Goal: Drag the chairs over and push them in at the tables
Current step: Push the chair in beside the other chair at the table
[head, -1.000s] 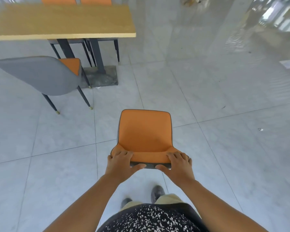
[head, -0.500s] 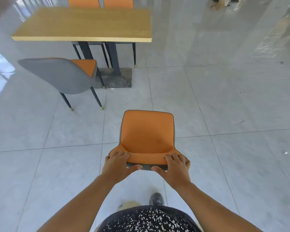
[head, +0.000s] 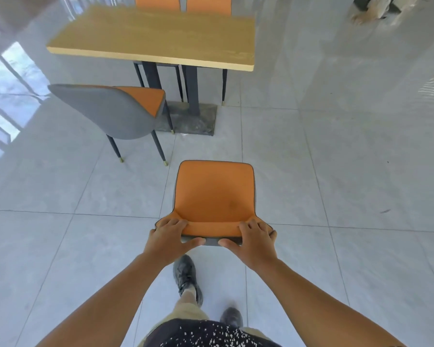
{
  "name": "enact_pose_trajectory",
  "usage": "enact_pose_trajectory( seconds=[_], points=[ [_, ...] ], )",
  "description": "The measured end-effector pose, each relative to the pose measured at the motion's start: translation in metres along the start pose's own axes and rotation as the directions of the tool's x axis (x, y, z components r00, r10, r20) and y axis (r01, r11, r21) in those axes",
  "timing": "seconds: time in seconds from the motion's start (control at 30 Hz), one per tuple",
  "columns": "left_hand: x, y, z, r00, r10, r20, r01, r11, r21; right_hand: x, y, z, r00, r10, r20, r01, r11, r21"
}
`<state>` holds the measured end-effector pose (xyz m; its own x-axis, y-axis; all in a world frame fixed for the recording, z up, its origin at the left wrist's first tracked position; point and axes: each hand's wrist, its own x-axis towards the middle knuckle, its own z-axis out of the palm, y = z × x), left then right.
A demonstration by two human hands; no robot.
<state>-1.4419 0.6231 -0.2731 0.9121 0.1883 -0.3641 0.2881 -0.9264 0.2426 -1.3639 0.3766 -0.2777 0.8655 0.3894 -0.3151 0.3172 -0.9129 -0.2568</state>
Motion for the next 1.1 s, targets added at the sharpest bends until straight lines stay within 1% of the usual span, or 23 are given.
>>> enact_pose_trajectory(
  seconds=[0.17,0.23,0.37,0.47,0.6,0.87,1.1],
  points=[
    [0.043,-0.026,-0.019,0.998,-0.001,-0.061,-0.001,1.000,-0.030,0.054,-0.022,-0.016,0.999,-0.013,0.032,0.013,1.000,0.015],
    [0.061,-0.037,-0.029,0.999,0.001,-0.045,-0.002,1.000,-0.026,0.075,-0.031,-0.021,0.998,-0.015,0.054,0.015,1.000,0.006],
    [0.096,-0.064,-0.048,1.000,0.007,-0.020,-0.008,1.000,-0.025,0.113,-0.056,-0.026,0.999,-0.008,0.036,0.008,1.000,-0.017],
    [0.125,-0.091,-0.069,1.000,0.007,0.003,-0.006,0.999,-0.038,0.144,-0.083,-0.030,0.999,0.012,0.049,-0.011,1.000,-0.016],
    [0.160,-0.119,-0.090,1.000,0.014,0.006,-0.014,0.999,-0.042,0.181,-0.110,-0.039,0.998,0.037,0.059,-0.036,0.999,-0.016],
    [0.215,-0.151,-0.124,0.998,0.038,0.041,-0.037,0.999,-0.028,0.241,-0.144,-0.058,0.995,0.037,0.095,-0.036,0.999,-0.016],
    [0.260,-0.169,-0.145,0.998,0.057,0.010,-0.056,0.998,-0.012,0.291,-0.158,-0.070,0.995,0.021,0.093,-0.018,0.999,-0.031]
  ],
)
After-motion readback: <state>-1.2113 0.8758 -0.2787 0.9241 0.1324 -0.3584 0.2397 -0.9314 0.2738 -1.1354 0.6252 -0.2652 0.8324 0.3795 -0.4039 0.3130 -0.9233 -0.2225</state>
